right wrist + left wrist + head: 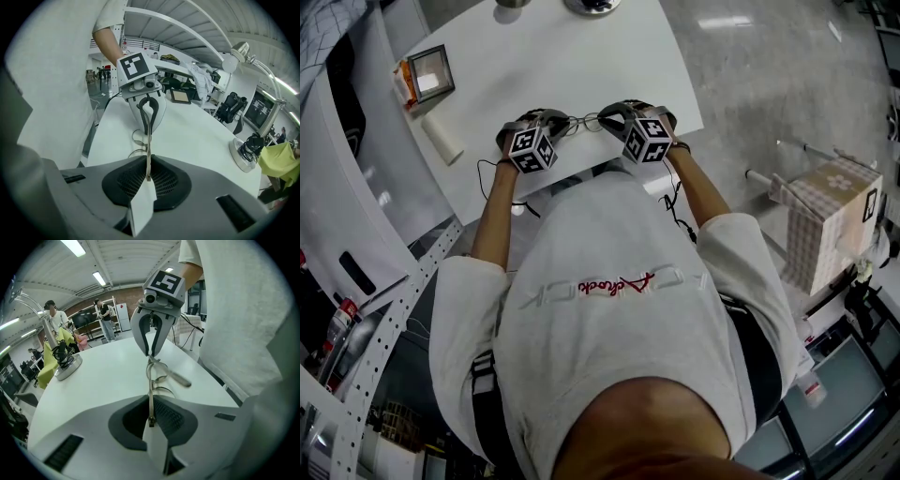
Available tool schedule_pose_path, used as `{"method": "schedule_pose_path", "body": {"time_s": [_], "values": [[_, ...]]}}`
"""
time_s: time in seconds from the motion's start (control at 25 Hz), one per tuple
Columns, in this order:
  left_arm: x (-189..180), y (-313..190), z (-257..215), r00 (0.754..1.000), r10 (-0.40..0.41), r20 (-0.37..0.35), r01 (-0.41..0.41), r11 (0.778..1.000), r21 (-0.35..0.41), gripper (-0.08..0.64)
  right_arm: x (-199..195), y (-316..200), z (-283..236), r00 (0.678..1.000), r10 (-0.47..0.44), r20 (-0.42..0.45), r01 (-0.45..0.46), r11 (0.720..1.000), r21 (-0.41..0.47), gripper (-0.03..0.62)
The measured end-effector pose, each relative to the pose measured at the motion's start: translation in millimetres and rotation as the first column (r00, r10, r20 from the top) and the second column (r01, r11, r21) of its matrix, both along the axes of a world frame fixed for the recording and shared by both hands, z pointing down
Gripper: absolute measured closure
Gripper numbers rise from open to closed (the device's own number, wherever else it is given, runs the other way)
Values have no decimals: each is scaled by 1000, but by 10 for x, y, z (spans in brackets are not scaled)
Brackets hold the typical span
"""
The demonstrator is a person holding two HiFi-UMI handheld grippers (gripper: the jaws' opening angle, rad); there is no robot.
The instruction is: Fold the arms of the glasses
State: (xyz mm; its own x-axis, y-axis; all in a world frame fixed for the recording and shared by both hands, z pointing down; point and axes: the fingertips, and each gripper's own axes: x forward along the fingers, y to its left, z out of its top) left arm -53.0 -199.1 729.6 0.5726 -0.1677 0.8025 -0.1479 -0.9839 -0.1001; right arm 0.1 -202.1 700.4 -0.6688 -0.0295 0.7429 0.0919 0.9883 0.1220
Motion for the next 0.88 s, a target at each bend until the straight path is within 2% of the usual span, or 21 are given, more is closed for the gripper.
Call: {"method": "schedule_pose_path", "body": {"time_s": [0.44,0.64,0.88], "values": [[-45,-19,-52,999,-20,-49,20,1000,0,497,-45,-18,102,1000,-18,-24,17,997,-71,559],[-294,-24,-152,990,-121,-69,122,992,12,471,-57,-19,135,998,-28,-51,24,997,-72,560],[-586,-43,-294,959,-260,-115,265,964,29,469,-63,-12,202,994,-51,-101,47,998,-44,561]]}}
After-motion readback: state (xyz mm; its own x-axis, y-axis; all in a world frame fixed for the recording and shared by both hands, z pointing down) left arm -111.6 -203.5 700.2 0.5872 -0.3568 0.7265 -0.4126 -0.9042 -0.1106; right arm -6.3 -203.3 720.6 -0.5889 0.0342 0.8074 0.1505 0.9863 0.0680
